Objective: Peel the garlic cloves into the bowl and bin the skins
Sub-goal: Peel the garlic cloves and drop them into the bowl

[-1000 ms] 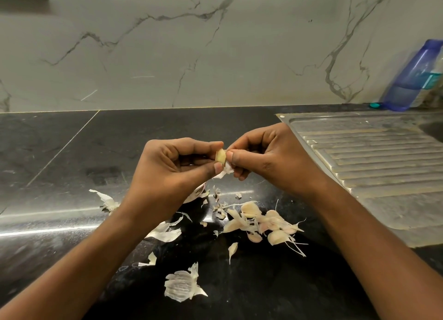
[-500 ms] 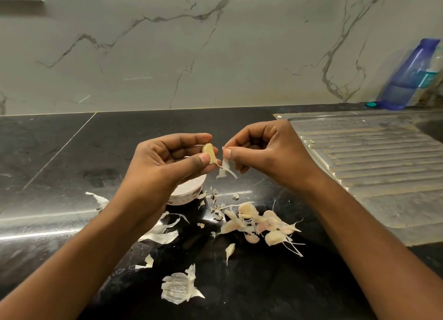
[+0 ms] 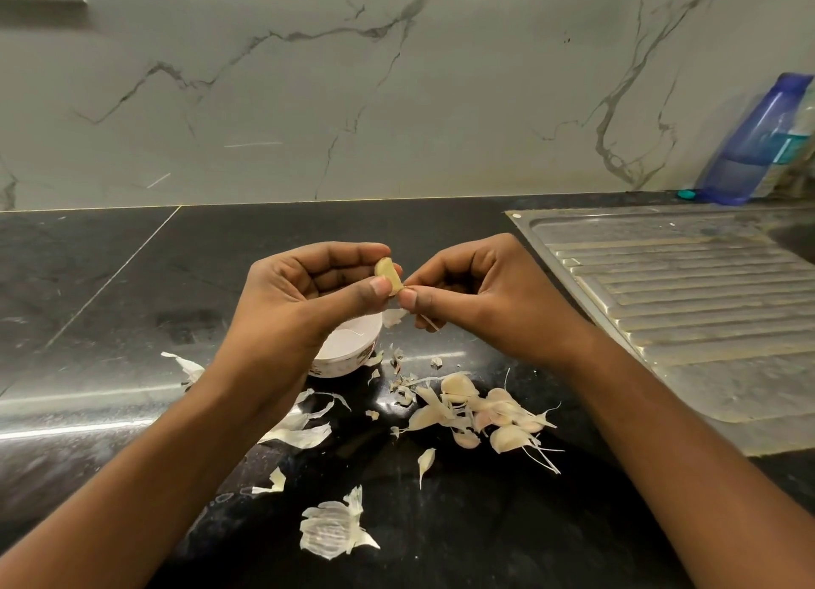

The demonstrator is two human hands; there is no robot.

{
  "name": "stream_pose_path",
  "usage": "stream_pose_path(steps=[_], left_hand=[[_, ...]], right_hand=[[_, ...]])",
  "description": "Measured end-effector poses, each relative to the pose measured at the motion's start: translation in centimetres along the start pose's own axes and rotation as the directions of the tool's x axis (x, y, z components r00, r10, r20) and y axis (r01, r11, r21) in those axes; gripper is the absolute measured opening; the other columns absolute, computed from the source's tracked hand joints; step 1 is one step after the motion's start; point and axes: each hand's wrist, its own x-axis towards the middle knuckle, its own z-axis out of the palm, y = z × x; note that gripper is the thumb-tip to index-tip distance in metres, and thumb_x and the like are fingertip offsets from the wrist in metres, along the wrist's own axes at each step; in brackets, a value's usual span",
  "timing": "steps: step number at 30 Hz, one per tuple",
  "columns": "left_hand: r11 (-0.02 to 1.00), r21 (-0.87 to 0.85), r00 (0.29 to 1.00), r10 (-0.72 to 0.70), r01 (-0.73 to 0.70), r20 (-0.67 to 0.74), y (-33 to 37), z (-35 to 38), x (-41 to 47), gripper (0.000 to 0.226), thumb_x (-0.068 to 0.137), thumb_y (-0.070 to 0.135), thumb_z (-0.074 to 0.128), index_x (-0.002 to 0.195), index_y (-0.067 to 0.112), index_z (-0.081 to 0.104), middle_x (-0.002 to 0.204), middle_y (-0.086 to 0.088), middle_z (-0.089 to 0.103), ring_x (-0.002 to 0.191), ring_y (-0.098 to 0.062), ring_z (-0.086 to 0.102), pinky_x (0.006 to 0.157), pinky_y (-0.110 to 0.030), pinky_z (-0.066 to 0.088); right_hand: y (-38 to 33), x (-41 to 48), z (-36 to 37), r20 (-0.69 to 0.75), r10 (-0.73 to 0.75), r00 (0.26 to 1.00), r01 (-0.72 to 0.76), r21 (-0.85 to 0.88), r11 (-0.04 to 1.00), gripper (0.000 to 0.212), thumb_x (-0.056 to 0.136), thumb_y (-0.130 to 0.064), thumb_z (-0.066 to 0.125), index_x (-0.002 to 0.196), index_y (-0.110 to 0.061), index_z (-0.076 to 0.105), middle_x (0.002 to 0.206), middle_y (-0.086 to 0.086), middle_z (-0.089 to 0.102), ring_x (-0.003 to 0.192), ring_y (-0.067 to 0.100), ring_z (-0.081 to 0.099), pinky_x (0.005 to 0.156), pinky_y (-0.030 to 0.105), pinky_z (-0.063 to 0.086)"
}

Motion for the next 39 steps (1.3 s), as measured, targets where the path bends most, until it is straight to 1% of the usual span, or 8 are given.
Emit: stream_pose_path(steps=[6, 10, 16, 23, 28, 32, 35, 39], left_hand=[[0.996, -0.074, 0.999, -0.04, 0.04, -0.003, 0.1, 0.1, 0.1, 0.041, 0.08, 0.006, 0.071, 0.12, 0.004, 0.072, 0.11, -0.016, 0.079, 0.104, -0.029, 0.078, 0.088, -0.031, 0.064], [0.994, -0.102, 0.999, -0.04, 0.037, -0.028, 0.5, -0.5, 0.3, 0.041, 0.08, 0.006, 0.069, 0.121, 0.004, 0.072, 0.111, -0.016, 0.079, 0.105, -0.028, 0.077, 0.089, -0.032, 0.064], [0.998, -0.069, 1.0, -0.009, 0.008, -0.022, 0.3, -0.4, 0.3, 0.041, 0.078, 0.01, 0.073, 0.118, 0.004, 0.073, 0.108, -0.017, 0.079, 0.102, -0.026, 0.078, 0.085, -0.029, 0.064], [0.994, 0.079, 0.997, 0.073, -0.071, -0.028, 1.0, -0.7, -0.4, 0.04, 0.078, 0.015, 0.08, 0.116, 0.003, 0.075, 0.106, -0.02, 0.077, 0.096, -0.029, 0.073, 0.086, -0.032, 0.063], [0.969, 0.216, 0.993, 0.116, -0.116, 0.012, 1.7, -0.6, -1.3, 0.038, 0.079, 0.017, 0.083, 0.115, 0.004, 0.076, 0.107, -0.022, 0.077, 0.099, -0.036, 0.074, 0.088, -0.038, 0.063], [0.934, 0.328, 0.989, 0.142, -0.145, 0.031, 2.2, -1.8, -2.7, 0.032, 0.082, 0.009, 0.084, 0.113, 0.003, 0.078, 0.101, -0.021, 0.077, 0.089, -0.028, 0.073, 0.081, -0.034, 0.063], [0.908, 0.397, 0.989, 0.147, -0.131, -0.011, 2.4, -3.3, -3.4, 0.03, 0.082, 0.01, 0.084, 0.111, 0.005, 0.079, 0.099, -0.019, 0.078, 0.086, -0.026, 0.072, 0.078, -0.033, 0.063], [0.867, 0.493, 0.99, 0.129, -0.081, -0.065, 2.7, -4.8, -3.5, 0.028, 0.082, 0.011, 0.086, 0.11, 0.008, 0.079, 0.097, -0.012, 0.08, 0.086, -0.023, 0.074, 0.068, -0.024, 0.06]], right_hand=[[0.1, 0.0, -0.6, -0.075, -0.04, 0.996, 0.041, 0.012, 0.999, 0.003, 0.092, -0.004, 0.079, 0.09, -0.002, 0.081, 0.076, 0.009, 0.076, 0.066, 0.023, 0.07, 0.065, 0.029, 0.058], [0.4, 0.1, -1.3, -0.155, -0.053, 0.986, 0.05, -0.024, 0.998, 0.008, 0.092, -0.002, 0.078, 0.084, -0.002, 0.079, 0.071, 0.008, 0.073, 0.061, 0.021, 0.065, 0.06, 0.028, 0.055], [1.1, 0.2, -1.3, -0.045, 0.044, 0.998, -0.05, -0.132, 0.99, 0.009, 0.087, -0.015, 0.088, 0.086, -0.009, 0.082, 0.075, 0.001, 0.076, 0.065, 0.01, 0.068, 0.063, 0.02, 0.054], [1.8, 0.0, -1.0, 0.063, 0.116, 0.991, -0.096, -0.254, 0.962, 0.009, 0.083, -0.007, 0.089, 0.087, -0.012, 0.083, 0.068, -0.012, 0.073, 0.061, 0.001, 0.064, 0.063, 0.013, 0.049], [1.8, -0.1, -1.1, 0.063, 0.111, 0.992, -0.083, -0.345, 0.935, 0.005, 0.09, -0.025, 0.084, 0.088, -0.02, 0.085, 0.072, -0.008, 0.076, 0.063, 0.002, 0.064, 0.064, 0.018, 0.05], [1.7, -0.1, -1.0, 0.051, 0.072, 0.996, -0.049, -0.357, 0.933, 0.007, 0.09, -0.023, 0.084, 0.084, -0.021, 0.084, 0.067, -0.007, 0.073, 0.059, 0.004, 0.06, 0.06, 0.019, 0.049], [1.6, -0.2, -1.1, 0.075, 0.075, 0.994, -0.047, -0.32, 0.946, 0.006, 0.087, -0.017, 0.086, 0.083, -0.02, 0.084, 0.061, -0.011, 0.069, 0.055, 0.003, 0.057, 0.059, 0.015, 0.046], [1.5, -0.3, -1.1, 0.122, 0.07, 0.99, -0.027, -0.319, 0.947, 0.007, 0.087, -0.015, 0.086, 0.083, -0.021, 0.083, 0.063, -0.008, 0.07, 0.057, 0.005, 0.059, 0.063, 0.019, 0.049]])
